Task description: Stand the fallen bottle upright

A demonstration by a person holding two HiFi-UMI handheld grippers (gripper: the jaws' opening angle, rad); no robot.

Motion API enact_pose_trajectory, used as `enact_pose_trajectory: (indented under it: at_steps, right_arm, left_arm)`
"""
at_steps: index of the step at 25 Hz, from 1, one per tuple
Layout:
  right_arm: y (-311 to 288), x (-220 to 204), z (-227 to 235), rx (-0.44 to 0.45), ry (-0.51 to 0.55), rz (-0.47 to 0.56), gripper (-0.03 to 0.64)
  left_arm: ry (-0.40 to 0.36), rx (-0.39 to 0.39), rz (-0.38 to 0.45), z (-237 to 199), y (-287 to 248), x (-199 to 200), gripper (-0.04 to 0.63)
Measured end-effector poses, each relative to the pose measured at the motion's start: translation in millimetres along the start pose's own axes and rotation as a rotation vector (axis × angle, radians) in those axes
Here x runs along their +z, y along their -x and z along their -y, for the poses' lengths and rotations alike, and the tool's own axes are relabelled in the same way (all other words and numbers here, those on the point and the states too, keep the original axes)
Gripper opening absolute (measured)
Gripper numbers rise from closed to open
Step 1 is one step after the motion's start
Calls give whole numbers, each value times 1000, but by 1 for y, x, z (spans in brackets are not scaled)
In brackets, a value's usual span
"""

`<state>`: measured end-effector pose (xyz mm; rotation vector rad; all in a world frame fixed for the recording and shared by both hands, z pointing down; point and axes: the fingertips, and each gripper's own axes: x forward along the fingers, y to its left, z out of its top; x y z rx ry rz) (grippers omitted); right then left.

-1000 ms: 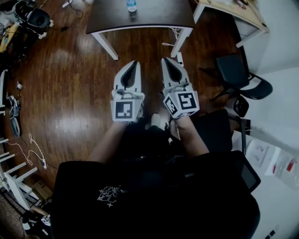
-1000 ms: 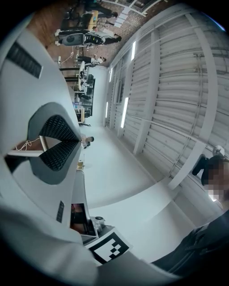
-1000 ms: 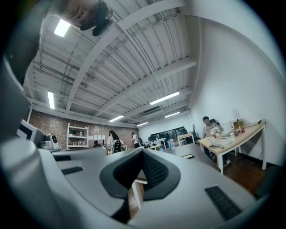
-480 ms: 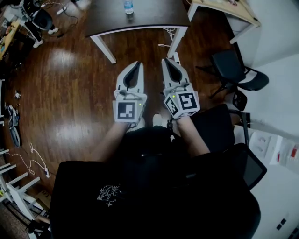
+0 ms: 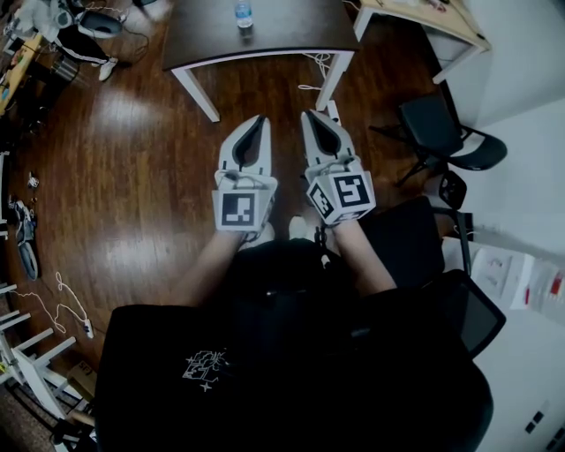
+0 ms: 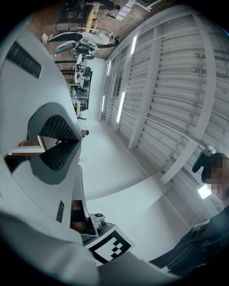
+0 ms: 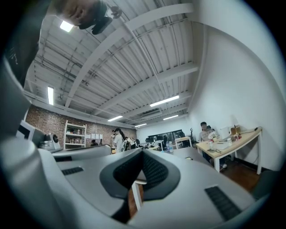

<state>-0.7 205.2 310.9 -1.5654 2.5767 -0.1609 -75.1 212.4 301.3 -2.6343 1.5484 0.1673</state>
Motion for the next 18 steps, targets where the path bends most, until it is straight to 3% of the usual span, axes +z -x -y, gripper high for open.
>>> enact_pose_trajectory:
  at_steps: [18]
  right_arm:
    - [4, 3, 5, 0, 8, 8, 12]
  left_arm:
    - [12, -3, -1, 10, -5, -1, -6]
